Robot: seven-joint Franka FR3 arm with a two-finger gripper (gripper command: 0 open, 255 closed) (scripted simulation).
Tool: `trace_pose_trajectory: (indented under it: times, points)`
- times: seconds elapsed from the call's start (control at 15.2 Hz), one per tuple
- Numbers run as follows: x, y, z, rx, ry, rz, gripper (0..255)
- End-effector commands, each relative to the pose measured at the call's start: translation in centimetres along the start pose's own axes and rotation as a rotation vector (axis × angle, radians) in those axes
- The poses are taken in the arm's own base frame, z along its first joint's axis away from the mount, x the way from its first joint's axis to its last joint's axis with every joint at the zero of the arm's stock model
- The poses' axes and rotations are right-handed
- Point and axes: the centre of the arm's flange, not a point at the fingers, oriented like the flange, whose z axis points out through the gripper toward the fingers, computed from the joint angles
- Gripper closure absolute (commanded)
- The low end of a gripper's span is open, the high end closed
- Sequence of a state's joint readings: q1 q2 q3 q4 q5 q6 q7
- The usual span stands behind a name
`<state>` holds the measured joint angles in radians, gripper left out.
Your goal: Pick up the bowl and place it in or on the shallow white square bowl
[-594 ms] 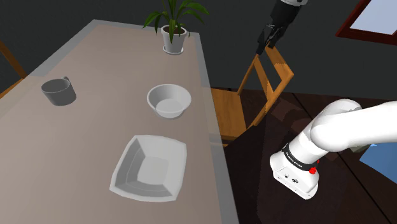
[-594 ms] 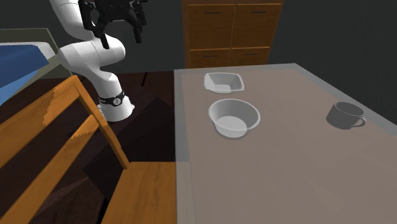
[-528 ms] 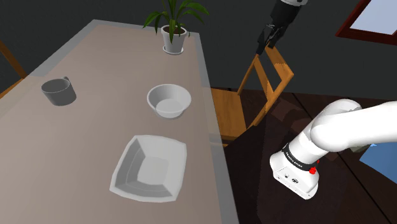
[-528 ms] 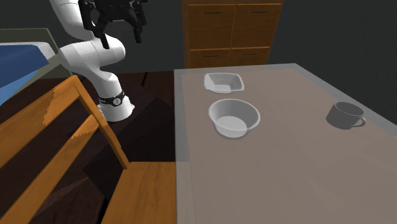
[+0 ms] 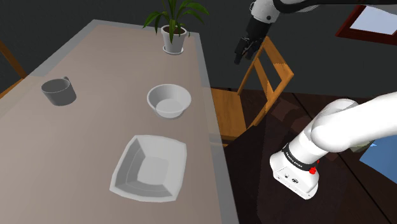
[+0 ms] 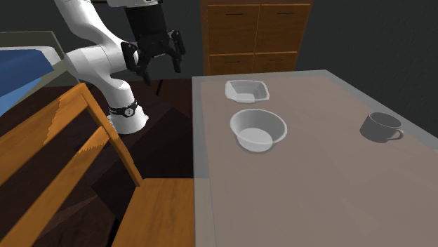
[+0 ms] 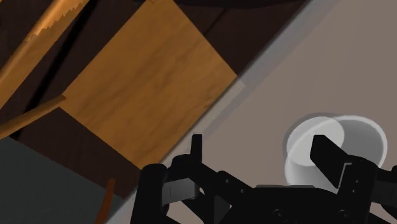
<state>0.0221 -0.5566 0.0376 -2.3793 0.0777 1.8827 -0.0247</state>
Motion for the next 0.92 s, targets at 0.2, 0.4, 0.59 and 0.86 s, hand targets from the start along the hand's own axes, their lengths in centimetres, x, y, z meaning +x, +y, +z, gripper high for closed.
trace_pose_trajectory:
  times: [0.2,0.4,0.59,0.86]
  points:
    - [3.6,-1.3,5.1,0.070,-0.003,0.004,0]
    - [5.8,-2.2,8.1,0.111,-0.006,0.005,0]
    - [8.1,-3.2,11.0,0.152,-0.009,0.007,0]
    - [11.1,-4.6,14.9,0.207,-0.013,0.009,0]
